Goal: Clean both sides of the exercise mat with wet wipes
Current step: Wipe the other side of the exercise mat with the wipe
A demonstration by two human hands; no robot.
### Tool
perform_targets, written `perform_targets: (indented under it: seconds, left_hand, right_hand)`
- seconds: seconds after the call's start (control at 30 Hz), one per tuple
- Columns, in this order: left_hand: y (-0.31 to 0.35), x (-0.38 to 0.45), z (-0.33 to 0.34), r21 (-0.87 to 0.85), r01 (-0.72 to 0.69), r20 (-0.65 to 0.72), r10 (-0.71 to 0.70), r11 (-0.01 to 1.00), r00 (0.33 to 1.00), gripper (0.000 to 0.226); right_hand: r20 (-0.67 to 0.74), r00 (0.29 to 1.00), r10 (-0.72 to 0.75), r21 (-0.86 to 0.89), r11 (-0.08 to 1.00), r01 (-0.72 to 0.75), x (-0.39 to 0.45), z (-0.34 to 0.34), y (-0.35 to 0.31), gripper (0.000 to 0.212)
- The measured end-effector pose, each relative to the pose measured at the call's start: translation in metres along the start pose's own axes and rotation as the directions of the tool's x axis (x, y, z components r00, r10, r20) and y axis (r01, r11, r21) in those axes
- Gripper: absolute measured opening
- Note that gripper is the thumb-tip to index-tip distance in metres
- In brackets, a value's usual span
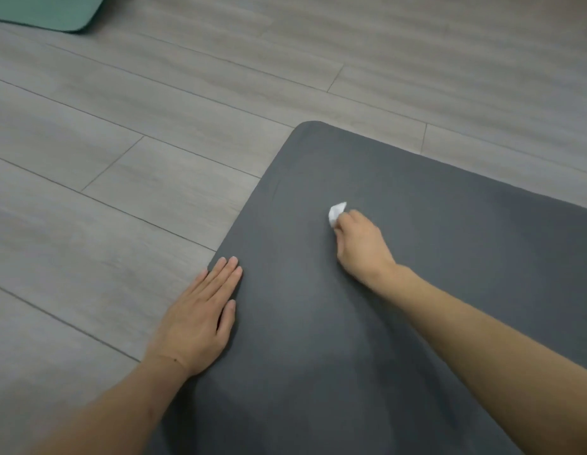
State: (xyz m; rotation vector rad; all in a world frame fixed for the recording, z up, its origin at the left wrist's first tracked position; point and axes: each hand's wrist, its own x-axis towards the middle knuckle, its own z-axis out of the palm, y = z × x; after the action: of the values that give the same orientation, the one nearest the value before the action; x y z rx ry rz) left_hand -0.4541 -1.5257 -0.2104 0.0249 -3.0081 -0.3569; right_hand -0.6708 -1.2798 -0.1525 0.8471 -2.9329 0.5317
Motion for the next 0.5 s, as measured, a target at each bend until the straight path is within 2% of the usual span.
perform_targets:
  seconds: [0.03, 0.1, 0.13, 0.17, 0.2, 0.23, 0.27, 0.3, 0.33, 0.37, 0.4, 0.43, 0.47, 0.5]
  left_hand:
    - [0.001, 0.000, -0.001, -0.005, 0.021, -0.013, -0.021, 1.000, 1.000, 0.058]
    - [0.004, -0.001, -0.002, -0.002, 0.057, -0.028, -0.057, 0.998, 0.998, 0.058]
    - [0.004, 0.000, -0.002, -0.004, 0.063, -0.033, -0.063, 0.998, 0.997, 0.058]
    - [0.005, 0.000, -0.001, -0.004, 0.060, -0.035, -0.060, 0.998, 0.998, 0.058]
    - [0.005, 0.000, -0.001, 0.001, 0.055, -0.035, -0.055, 0.999, 0.998, 0.058]
    - [0.005, 0.001, -0.002, 0.012, 0.055, -0.037, -0.054, 0.998, 0.998, 0.059]
    - [0.004, 0.001, -0.003, 0.030, 0.060, -0.041, -0.059, 0.998, 0.997, 0.059]
    - [0.004, 0.001, -0.004, 0.047, 0.069, -0.045, -0.067, 0.996, 0.997, 0.059]
    - [0.006, 0.000, -0.005, 0.054, 0.086, -0.051, -0.083, 0.995, 0.995, 0.059]
    - [0.007, 0.000, -0.006, 0.055, 0.112, -0.067, -0.108, 0.992, 0.992, 0.060]
    - [0.007, 0.001, -0.007, 0.053, 0.135, -0.081, -0.130, 0.989, 0.988, 0.060]
    - [0.007, 0.000, -0.007, 0.051, 0.143, -0.088, -0.139, 0.988, 0.986, 0.060]
    - [0.008, 0.000, -0.008, 0.045, 0.146, -0.086, -0.142, 0.988, 0.986, 0.060]
    - [0.008, 0.000, -0.008, 0.039, 0.146, -0.082, -0.142, 0.989, 0.986, 0.059]
  right_hand:
    - [0.051, 0.986, -0.156, 0.060, 0.986, 0.153, -0.029, 0.003, -0.018, 0.006]
    - [0.212, 0.849, -0.484, 0.175, 0.873, 0.454, -0.080, 0.003, -0.043, 0.010]
    - [0.258, 0.778, -0.573, 0.165, 0.820, 0.548, -0.082, 0.001, -0.041, 0.008]
    - [0.244, 0.751, -0.614, 0.096, 0.786, 0.611, -0.064, 0.001, -0.031, 0.005]
    - [0.199, 0.783, -0.589, 0.004, 0.800, 0.600, -0.036, 0.001, -0.019, 0.002]
    - [0.138, 0.864, -0.484, -0.062, 0.866, 0.495, -0.003, 0.003, -0.004, 0.001]
    - [0.076, 0.947, -0.313, -0.093, 0.943, 0.319, 0.032, 0.002, 0.013, 0.003]
    - [0.014, 0.993, -0.120, -0.094, 0.988, 0.121, 0.060, -0.002, 0.029, 0.005]
    - [-0.043, 0.997, 0.063, -0.067, 0.996, -0.066, 0.075, -0.005, 0.038, 0.007]
    - [-0.084, 0.984, 0.158, -0.038, 0.986, -0.161, 0.078, -0.005, 0.036, 0.008]
    - [-0.087, 0.985, 0.146, -0.027, 0.989, -0.149, 0.066, -0.002, 0.023, 0.007]
    - [-0.071, 0.997, 0.041, 0.007, 0.999, -0.040, 0.039, 0.001, 0.002, 0.004]
    - [-0.033, 0.993, -0.113, 0.056, 0.992, 0.115, 0.004, 0.005, -0.021, 0.003]
    - [0.057, 0.954, -0.294, 0.116, 0.951, 0.286, -0.035, 0.008, -0.043, 0.005]
